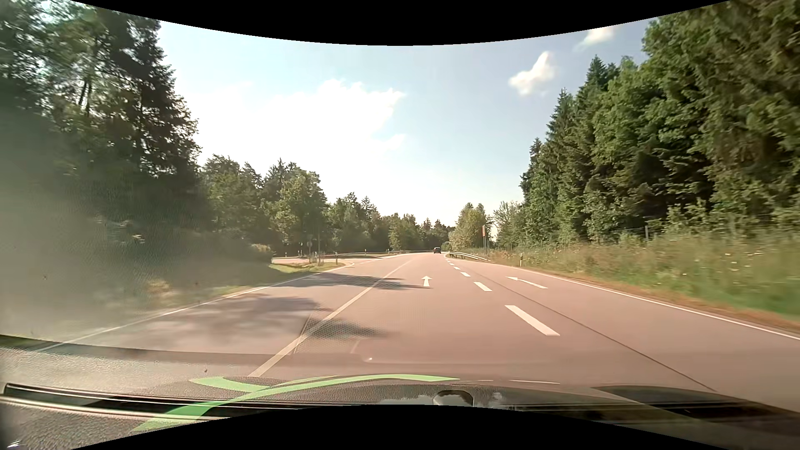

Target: Follow the waypoints while adhering to traffic rules and regulations

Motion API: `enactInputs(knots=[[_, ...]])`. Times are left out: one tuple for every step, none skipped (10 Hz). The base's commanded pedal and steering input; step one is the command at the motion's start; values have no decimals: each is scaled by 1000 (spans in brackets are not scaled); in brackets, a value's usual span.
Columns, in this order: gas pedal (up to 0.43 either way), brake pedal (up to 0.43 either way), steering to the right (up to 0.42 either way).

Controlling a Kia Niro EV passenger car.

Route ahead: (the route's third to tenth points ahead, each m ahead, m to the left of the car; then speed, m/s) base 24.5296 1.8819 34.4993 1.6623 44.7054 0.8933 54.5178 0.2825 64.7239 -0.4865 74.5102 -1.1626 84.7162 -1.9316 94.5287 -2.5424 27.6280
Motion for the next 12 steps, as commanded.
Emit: enactInputs(knots=[[287, 0, 6], [280, 0, 6], [268, 0, 5], [268, 0, 5], [268, 0, 5], [268, 0, 5], [268, 0, 5], [248, 0, 5], [228, 0, 4], [228, 0, 3], [228, 0, 4], [240, 0, 3]])
